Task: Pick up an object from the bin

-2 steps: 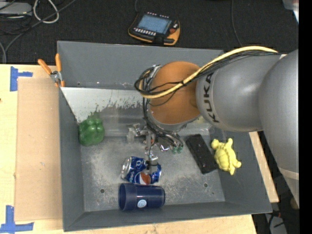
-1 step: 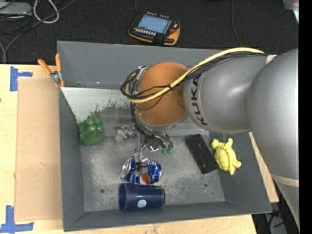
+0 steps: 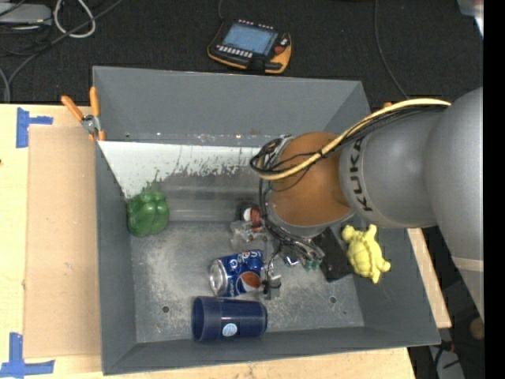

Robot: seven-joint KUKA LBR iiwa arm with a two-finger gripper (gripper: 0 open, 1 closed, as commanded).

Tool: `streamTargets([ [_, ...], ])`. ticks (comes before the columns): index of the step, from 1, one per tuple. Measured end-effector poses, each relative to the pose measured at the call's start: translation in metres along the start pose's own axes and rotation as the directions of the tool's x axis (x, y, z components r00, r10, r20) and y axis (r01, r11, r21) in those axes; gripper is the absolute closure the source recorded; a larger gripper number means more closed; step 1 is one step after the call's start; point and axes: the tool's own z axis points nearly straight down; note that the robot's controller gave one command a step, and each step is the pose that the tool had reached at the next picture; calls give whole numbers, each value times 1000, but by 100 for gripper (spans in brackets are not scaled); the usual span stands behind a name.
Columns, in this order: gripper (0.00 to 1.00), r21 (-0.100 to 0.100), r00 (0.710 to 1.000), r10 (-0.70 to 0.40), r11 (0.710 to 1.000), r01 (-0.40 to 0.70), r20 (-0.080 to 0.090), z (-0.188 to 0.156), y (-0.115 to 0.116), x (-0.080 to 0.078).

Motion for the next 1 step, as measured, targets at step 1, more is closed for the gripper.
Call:
streamTargets([
  [1, 100, -5, 999, -44, 999, 44, 18, -13, 18, 10],
])
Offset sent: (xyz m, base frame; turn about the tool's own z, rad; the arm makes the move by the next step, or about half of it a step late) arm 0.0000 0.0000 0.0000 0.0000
